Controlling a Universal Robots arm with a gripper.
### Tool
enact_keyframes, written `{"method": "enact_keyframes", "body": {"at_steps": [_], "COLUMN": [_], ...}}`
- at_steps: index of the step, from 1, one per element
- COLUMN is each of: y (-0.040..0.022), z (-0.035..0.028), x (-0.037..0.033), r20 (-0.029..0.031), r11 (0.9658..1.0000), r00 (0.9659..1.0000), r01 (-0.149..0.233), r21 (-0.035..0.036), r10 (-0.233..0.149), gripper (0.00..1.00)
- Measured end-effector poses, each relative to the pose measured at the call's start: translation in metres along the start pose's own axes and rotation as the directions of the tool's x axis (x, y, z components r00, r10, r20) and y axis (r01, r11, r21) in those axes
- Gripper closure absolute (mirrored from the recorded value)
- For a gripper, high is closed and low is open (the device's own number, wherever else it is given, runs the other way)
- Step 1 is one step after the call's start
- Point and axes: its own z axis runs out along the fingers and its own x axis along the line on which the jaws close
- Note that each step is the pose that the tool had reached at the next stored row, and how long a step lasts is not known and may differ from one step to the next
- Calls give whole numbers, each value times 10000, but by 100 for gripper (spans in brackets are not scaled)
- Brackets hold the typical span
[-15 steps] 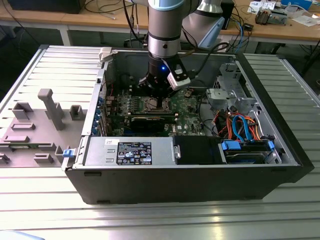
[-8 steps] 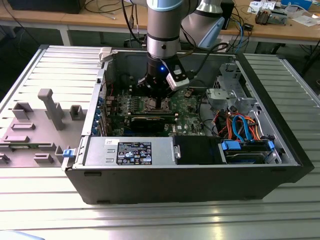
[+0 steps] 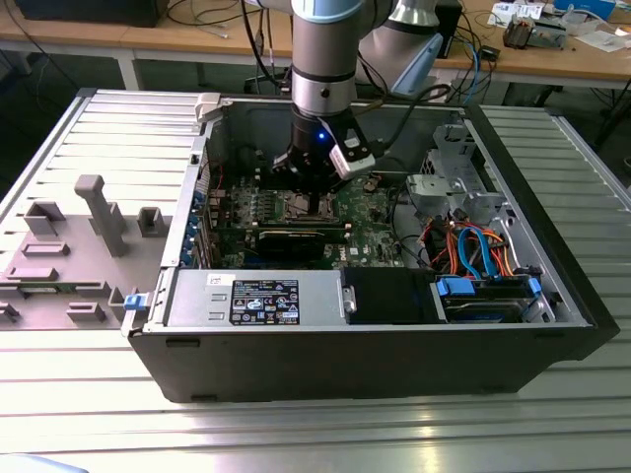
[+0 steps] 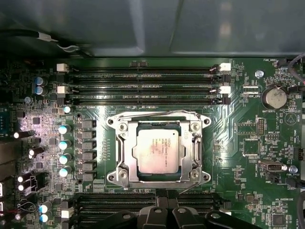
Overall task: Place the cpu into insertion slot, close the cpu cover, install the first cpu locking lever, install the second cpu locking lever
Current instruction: 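Install the second cpu locking lever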
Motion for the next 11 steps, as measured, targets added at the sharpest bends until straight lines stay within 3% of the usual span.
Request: {"method": "enact_keyframes", "body": {"at_steps": [3,7,11], "y": [-14,-41,-73], "z": [1,6,8], "x": [8,60,118], "r20": [-5,-4,-3], "r11": [10000,9999,9997], "r00": [10000,10000,10000], "r01": [13,20,20], "r21": [-17,-167,-224], "r10": [-13,-20,-20], "gripper": [89,89,89]}}
